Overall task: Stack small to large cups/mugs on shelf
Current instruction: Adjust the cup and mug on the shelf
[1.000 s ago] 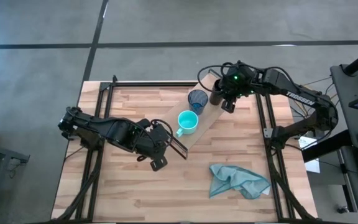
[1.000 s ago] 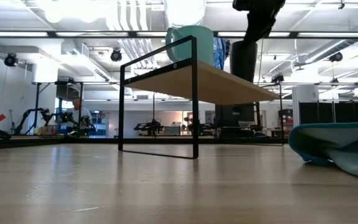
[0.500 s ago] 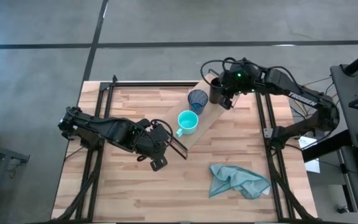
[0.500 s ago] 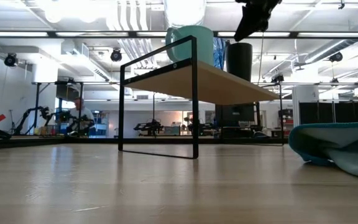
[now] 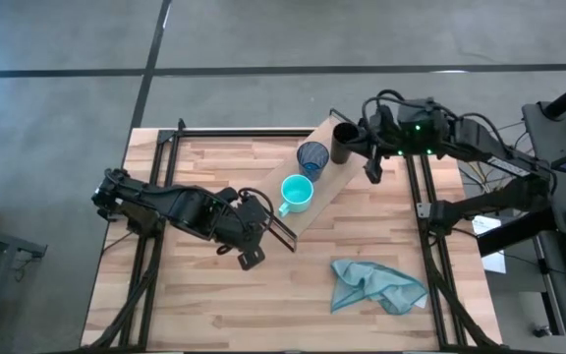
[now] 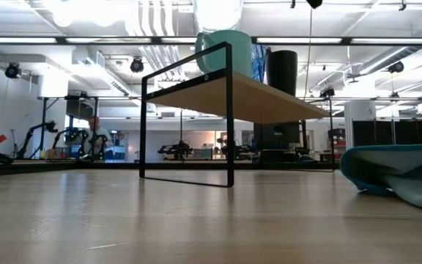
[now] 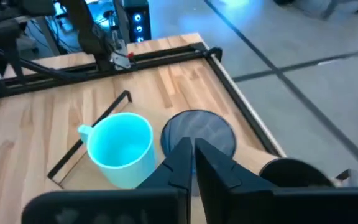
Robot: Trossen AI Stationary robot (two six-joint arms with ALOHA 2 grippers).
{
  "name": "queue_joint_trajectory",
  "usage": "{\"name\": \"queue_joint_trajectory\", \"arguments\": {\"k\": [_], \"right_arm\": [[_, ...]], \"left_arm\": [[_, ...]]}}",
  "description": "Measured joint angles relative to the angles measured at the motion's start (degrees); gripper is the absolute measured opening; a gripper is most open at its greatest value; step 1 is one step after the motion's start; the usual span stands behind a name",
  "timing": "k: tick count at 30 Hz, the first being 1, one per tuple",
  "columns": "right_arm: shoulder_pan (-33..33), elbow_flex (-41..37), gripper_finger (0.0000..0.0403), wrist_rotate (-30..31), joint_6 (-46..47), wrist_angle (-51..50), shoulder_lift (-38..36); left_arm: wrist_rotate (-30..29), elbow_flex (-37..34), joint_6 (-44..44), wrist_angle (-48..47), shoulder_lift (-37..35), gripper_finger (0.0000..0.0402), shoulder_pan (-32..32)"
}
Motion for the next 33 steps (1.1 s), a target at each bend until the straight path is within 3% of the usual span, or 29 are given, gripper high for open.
{"name": "queue_joint_trajectory", "arguments": {"k": [12, 15, 21, 26, 29, 33], "right_arm": [[2.8, 0.0, 0.0008, 0.0, 2.8, 4.5, 8.9], [2.8, 0.0, 0.0008, 0.8, 3.5, 4.9, 10.9], [2.8, -0.1, 0.0008, 3.1, 4.8, 6.0, 11.2], [3.8, -0.1, 0.0008, 3.2, 7.4, 7.2, 9.9], [4.9, 0.0, 0.0008, 3.6, 9.3, 5.6, 9.1], [7.0, 0.0, 0.0008, 6.9, 12.1, 3.4, 8.6]], "left_arm": [[-2.1, 0.0, 0.0, 0.0, 0.0, 0.0079, 2.5], [-5.0, 0.0, 0.0, -0.2, 0.0, 0.0079, 4.4], [-9.5, 0.0, 1.7, -3.2, 0.0, 0.0076, 11.8], [-9.6, -0.2, 10.7, -0.2, 0.0, 0.0028, 20.8], [-8.3, -1.5, 16.1, 5.5, 0.0, 0.0006, 25.7], [2.1, -4.9, 22.3, 17.6, 0.0, 0.0002, 31.3]]}}
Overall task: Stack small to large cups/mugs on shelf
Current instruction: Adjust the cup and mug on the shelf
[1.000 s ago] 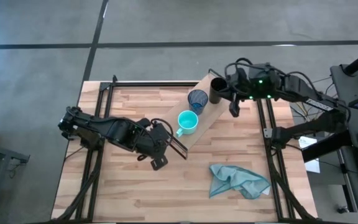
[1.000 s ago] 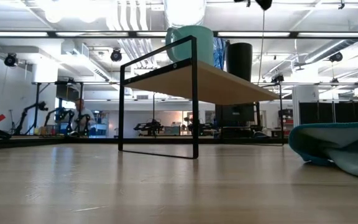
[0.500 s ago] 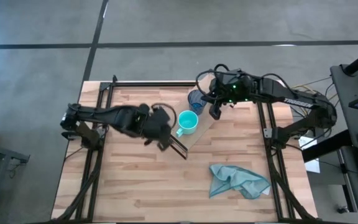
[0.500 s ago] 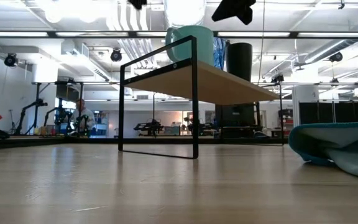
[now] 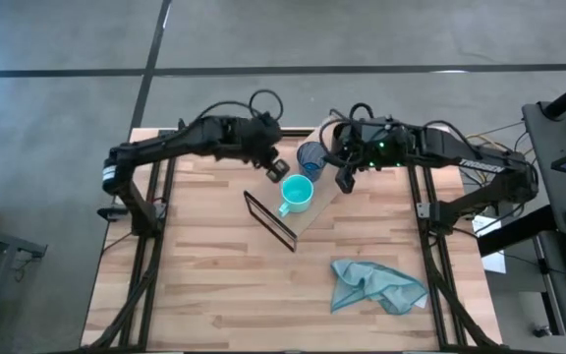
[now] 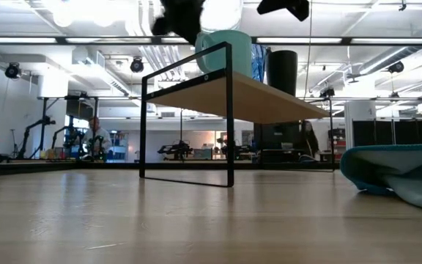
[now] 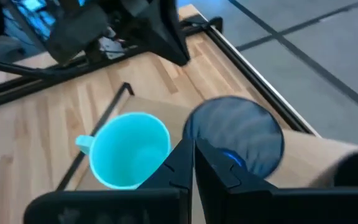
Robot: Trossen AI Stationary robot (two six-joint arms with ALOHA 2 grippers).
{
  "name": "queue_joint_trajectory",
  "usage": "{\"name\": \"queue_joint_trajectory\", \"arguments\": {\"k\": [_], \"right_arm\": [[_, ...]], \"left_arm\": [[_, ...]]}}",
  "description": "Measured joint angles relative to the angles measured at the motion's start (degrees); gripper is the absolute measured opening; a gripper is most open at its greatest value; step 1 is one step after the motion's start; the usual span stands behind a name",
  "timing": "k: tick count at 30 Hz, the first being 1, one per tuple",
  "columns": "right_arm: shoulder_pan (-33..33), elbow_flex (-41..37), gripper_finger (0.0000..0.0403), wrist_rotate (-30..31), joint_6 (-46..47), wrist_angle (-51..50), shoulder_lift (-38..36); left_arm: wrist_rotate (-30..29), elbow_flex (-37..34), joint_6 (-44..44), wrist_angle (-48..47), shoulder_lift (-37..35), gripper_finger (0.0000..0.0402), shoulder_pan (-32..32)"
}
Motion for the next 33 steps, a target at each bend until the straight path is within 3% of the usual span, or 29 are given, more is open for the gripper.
{"name": "queue_joint_trajectory", "arguments": {"k": [4, 11, 18, 33], "right_arm": [[1.7, 0.0, 0.0008, 3.8, 1.2, -2.4, -0.1], [2.3, 0.0, 0.0008, 4.2, 1.2, -2.4, -0.2], [2.3, 0.0, 0.0008, 4.3, 1.1, -2.4, -0.2], [2.3, 0.0, 0.0008, 4.3, 0.9, -2.4, -0.2]], "left_arm": [[4.1, -5.5, 1.4, 9.9, 0.0, 0.0000, 2.8], [11.2, -13.6, 0.3, 17.9, 0.0, 0.0000, 4.3], [13.3, -19.4, 0.1, 29.8, 0.1, 0.0000, 4.3], [17.4, -20.2, 0.1, 36.2, 0.0, 0.0000, 4.4]]}}
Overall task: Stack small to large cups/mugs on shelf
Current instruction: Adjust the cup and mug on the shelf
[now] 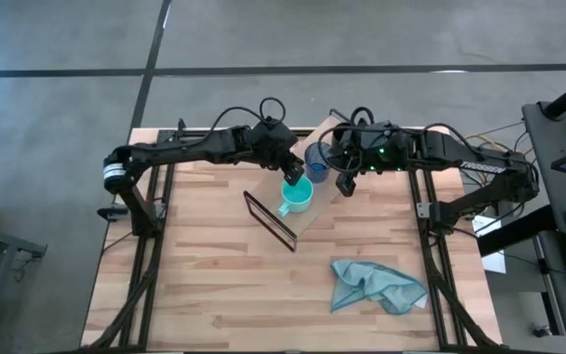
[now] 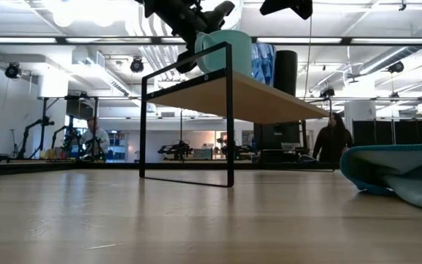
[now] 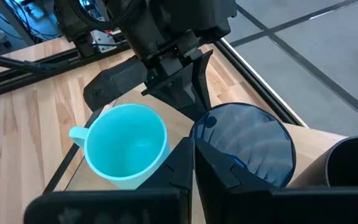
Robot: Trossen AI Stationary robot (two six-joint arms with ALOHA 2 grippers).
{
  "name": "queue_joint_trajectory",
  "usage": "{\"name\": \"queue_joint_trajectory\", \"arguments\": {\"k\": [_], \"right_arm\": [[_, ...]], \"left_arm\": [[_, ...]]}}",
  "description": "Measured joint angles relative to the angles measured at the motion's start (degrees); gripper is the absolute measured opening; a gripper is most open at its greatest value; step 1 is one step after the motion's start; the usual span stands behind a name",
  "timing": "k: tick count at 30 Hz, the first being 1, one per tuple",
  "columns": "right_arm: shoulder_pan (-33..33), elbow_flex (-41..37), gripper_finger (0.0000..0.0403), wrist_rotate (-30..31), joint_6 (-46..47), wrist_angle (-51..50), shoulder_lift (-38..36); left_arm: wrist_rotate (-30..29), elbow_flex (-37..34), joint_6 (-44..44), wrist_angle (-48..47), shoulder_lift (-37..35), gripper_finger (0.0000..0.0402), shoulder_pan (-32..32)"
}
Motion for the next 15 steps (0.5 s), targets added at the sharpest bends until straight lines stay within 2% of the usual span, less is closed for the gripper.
{"name": "queue_joint_trajectory", "arguments": {"k": [9, 15], "right_arm": [[0.0, 0.0, 0.0009, 0.0, 0.2, -0.1, 0.0], [0.4, 0.0, 0.0009, 0.0, 0.9, -0.4, -0.9]], "left_arm": [[0.1, 0.0, 0.0, -0.5, 0.0, 0.0000, 0.0], [-0.1, 0.0, 0.0, -5.9, -1.1, 0.0000, 0.1]]}}
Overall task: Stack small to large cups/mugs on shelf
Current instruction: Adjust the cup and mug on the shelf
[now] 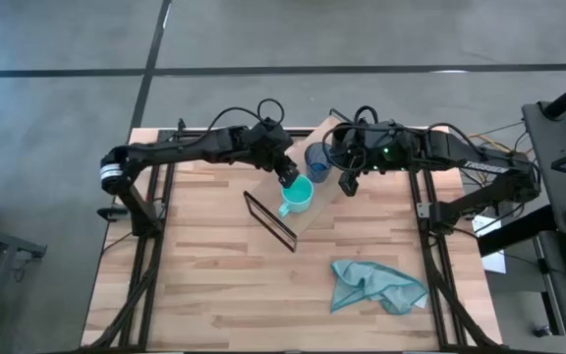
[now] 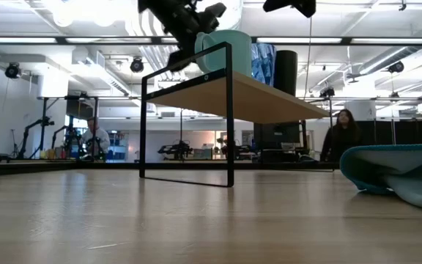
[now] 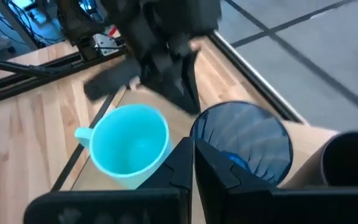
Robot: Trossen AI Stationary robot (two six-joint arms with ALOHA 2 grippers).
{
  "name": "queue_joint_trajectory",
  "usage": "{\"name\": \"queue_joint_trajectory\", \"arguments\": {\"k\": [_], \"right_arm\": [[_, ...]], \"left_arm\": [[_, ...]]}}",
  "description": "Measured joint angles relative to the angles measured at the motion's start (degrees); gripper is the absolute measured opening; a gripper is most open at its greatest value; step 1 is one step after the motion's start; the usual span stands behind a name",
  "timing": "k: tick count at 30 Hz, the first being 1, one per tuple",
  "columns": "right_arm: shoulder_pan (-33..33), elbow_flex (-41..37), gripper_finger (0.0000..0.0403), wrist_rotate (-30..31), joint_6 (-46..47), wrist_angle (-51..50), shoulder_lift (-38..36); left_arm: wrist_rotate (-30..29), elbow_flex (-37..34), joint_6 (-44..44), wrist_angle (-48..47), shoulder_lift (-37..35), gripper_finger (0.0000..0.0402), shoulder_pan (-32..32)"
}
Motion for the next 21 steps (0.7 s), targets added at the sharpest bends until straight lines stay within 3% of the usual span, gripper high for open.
{"name": "queue_joint_trajectory", "arguments": {"k": [9, 16, 21], "right_arm": [[6.4, 0.0, 0.0008, -0.6, 7.2, -8.7, -0.3], [13.3, 0.0, 0.0008, -0.3, 12.7, -9.0, 1.5], [14.8, 0.0, 0.0008, -0.1, 13.5, -8.5, 5.4]], "left_arm": [[-4.4, 0.0, 0.0, -3.9, -6.3, 0.0000, 0.0], [-4.5, 0.1, -1.4, -7.6, -7.7, 0.0000, -0.3], [-4.5, 0.0, -1.6, -10.7, -7.2, 0.0000, -1.3]]}}
